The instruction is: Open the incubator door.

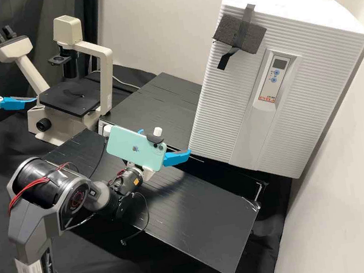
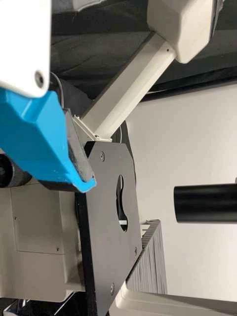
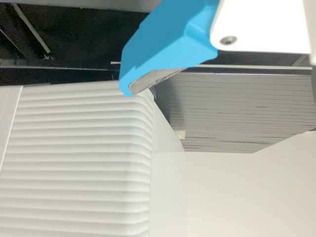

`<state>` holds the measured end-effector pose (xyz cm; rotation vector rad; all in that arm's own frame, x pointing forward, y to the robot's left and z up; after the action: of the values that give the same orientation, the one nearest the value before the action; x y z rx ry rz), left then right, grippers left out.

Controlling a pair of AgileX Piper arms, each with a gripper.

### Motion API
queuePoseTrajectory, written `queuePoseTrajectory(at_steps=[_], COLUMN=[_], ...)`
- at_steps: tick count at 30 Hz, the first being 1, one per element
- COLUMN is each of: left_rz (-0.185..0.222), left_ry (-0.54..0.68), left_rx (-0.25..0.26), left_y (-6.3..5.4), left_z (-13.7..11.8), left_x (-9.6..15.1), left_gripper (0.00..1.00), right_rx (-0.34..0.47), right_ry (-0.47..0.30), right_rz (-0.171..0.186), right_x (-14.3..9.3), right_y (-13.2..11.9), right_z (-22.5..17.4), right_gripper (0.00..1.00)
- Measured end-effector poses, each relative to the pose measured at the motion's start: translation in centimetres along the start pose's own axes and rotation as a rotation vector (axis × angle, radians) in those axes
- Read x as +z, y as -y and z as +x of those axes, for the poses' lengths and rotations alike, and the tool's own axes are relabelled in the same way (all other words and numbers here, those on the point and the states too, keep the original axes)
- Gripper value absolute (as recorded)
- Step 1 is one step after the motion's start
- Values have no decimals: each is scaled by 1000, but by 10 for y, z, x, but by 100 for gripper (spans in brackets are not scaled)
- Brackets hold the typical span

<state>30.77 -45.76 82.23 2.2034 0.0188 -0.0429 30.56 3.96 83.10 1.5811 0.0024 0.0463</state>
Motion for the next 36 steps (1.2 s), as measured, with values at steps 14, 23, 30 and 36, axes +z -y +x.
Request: queuePoseTrajectory(at_steps=[14,23,30,36], left_rz=[0,0,0,0], left_ry=[0,0,0,0], left_rx=[0,0,0,0], left_y=[0,0,0,0], left_z=[0,0,0,0], left_x=[0,0,0,0], left_gripper=[100,100,100,100], right_rx=[33,229,330,348], right_ry=[-1,-61,-109,-107], right_rz=[-3,17,20,36], right_x=[0,-16,-37,-51], right_y=[-10,-68,-110,-129], right_z=[-4,-6,7,18], right_gripper=[100,100,100,100])
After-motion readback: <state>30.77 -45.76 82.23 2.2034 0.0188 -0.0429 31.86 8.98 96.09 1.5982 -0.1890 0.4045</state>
